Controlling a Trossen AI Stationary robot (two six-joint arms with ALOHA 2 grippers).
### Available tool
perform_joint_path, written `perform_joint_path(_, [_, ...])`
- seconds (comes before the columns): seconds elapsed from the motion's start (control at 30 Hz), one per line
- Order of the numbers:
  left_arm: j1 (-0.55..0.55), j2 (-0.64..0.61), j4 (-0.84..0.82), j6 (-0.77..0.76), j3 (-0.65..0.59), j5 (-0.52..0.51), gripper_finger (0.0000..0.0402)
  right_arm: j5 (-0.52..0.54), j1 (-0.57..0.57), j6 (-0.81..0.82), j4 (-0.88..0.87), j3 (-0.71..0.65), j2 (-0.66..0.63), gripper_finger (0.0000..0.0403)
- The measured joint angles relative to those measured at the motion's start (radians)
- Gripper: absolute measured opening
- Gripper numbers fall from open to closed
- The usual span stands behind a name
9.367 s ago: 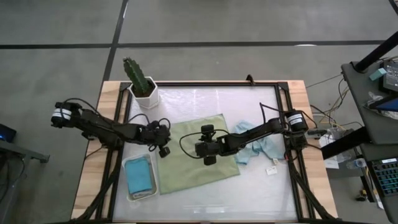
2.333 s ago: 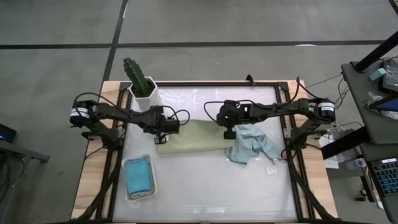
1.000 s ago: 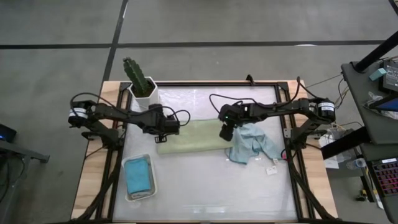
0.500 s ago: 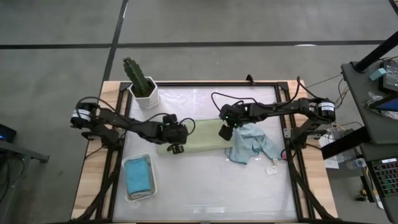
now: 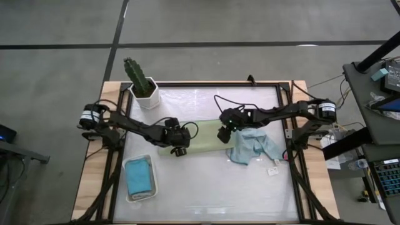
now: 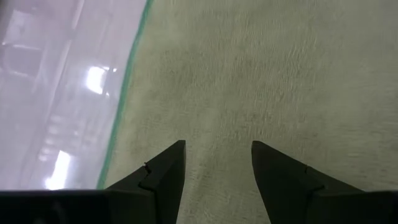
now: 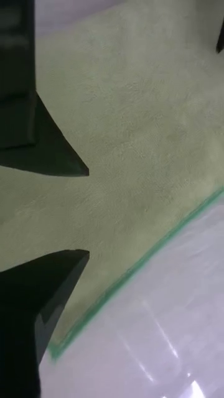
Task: Fold microfiber towels
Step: Fold the green microfiber towel
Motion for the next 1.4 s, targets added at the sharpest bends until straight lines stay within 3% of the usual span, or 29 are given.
perform_joint_path(0.2, [0.0, 0.006, -0.038, -0.021, -0.001, 0.044, 0.0169, -0.021, 0.013, 0.014, 0.116, -0.021, 0.092, 0.0174])
perform_joint_path(0.5, [-0.002, -0.014, -0.161, -0.086, 0.0, 0.118, 0.0169, -0.009, 0.009, -0.051, 0.135, 0.066, 0.229, 0.0173])
perform_joint_path(0.83, [-0.005, -0.011, -0.167, -0.212, 0.0, 0.168, 0.0169, 0.045, -0.051, -0.25, 0.101, 0.156, 0.24, 0.0173])
perform_joint_path(1.17, [-0.007, -0.01, -0.154, -0.261, -0.002, 0.118, 0.0169, 0.027, -0.077, -0.195, -0.144, 0.254, 0.184, 0.0176])
perform_joint_path(1.4, [-0.006, -0.009, -0.15, -0.261, -0.003, 0.104, 0.0169, 0.001, -0.077, -0.116, -0.358, 0.281, 0.116, 0.0224])
